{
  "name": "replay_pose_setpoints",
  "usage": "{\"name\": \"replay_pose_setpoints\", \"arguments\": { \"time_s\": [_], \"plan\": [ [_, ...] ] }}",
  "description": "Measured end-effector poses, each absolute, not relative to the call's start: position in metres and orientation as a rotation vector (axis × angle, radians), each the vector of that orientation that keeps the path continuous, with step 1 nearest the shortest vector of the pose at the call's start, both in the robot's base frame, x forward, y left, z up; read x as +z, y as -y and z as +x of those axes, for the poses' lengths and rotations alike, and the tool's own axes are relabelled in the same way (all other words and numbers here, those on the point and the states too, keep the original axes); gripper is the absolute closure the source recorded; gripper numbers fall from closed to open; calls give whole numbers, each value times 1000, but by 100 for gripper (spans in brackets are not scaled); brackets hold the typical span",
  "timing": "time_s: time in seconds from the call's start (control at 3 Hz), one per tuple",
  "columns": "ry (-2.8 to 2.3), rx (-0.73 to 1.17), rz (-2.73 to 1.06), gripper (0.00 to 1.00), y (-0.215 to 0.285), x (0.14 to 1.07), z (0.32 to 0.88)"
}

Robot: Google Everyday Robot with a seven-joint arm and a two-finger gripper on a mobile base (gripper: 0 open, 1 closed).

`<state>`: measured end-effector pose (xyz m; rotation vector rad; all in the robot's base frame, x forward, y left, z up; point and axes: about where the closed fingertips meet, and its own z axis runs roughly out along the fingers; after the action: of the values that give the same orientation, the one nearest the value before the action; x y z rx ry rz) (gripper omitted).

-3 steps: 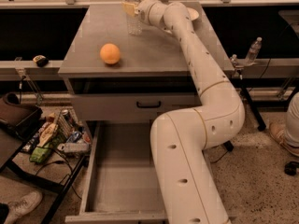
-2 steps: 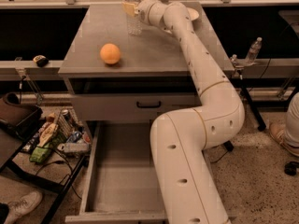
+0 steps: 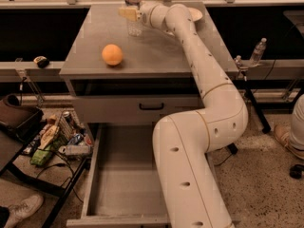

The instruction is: Pick water bottle from middle drawer and place on counter

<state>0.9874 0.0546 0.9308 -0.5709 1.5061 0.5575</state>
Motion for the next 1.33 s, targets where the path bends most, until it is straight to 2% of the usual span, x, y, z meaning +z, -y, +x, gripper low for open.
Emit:
{"name": "replay_pose_setpoints", "arguments": {
  "time_s": [0.33,1.0,1.33],
  "plan": [
    [-1506,558,-571,0,-55,931,987],
    [-1513,519,-607,0,-44,939,982],
    [-1557,463,-662,0,-7,953,966]
  ]
}}
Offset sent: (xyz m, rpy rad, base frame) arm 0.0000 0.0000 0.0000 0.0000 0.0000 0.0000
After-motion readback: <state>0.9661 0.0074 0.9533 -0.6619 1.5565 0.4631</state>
